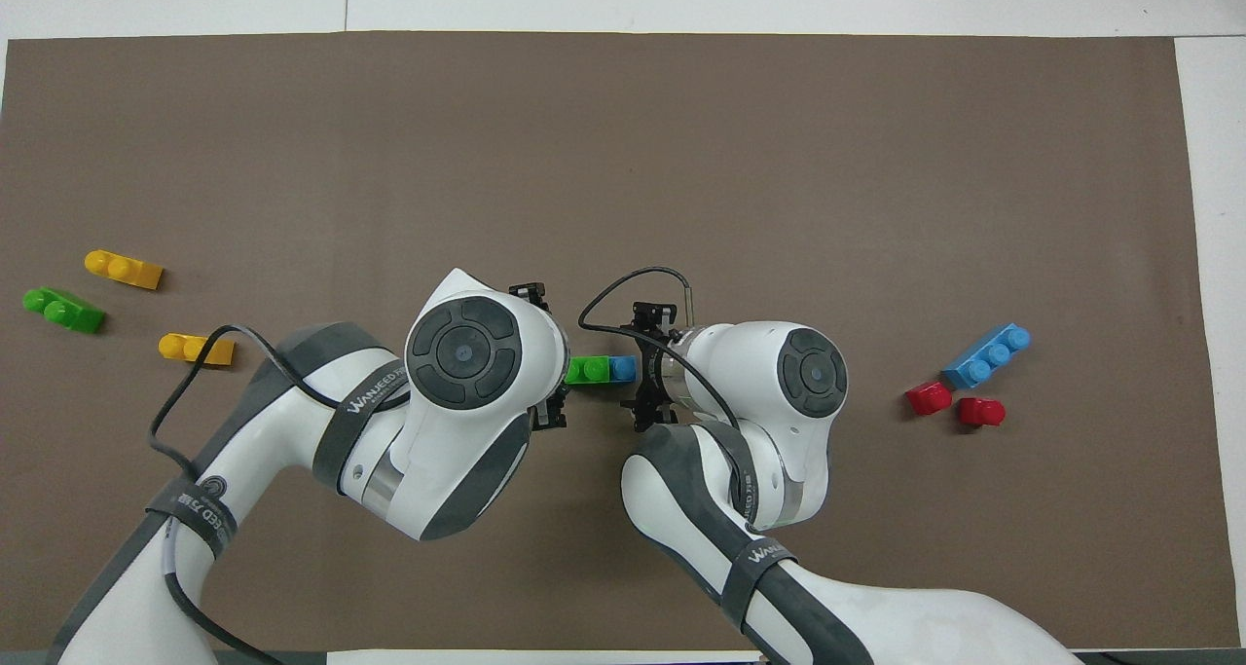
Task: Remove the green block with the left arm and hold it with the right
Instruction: 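Grasp the green brick with the left gripper while the right gripper grasps blue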
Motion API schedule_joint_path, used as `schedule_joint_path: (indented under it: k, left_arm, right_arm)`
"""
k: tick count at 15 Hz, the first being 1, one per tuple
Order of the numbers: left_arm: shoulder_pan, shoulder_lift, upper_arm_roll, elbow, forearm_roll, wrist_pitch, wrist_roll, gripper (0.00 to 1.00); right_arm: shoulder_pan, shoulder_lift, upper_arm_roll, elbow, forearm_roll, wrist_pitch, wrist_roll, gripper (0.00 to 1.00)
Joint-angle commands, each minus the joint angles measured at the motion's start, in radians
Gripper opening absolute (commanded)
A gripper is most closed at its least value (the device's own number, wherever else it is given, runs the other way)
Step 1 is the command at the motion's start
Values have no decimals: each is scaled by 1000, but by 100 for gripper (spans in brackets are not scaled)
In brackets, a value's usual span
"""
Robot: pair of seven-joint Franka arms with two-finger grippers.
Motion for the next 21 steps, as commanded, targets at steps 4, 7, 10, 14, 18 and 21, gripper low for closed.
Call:
schedule_joint_path:
  k: [4, 7, 10, 14, 18, 21]
  left_arm:
    - [-41, 0, 15, -48, 21, 62, -76, 100]
    - [-53, 3, 15, -59, 22, 76, -95, 100]
    - [-67, 26, 15, -59, 35, 89, -115, 100]
    - [-70, 60, 15, -51, 78, 120, -164, 100]
    - [-70, 64, 15, -48, 82, 119, -165, 100]
    - [-75, 63, 15, -45, 113, 117, -163, 35]
  right_arm:
    - [7, 17, 0, 12, 24, 23, -2, 71]
    - [1, 17, 0, 12, 24, 22, -2, 55]
    - [-2, 17, 0, 10, 25, 20, -2, 40]
    - [-2, 17, -2, 10, 67, 22, -3, 6]
    - [-2, 17, -2, 10, 67, 22, -5, 0]
    - [-2, 17, -2, 10, 67, 23, -6, 0]
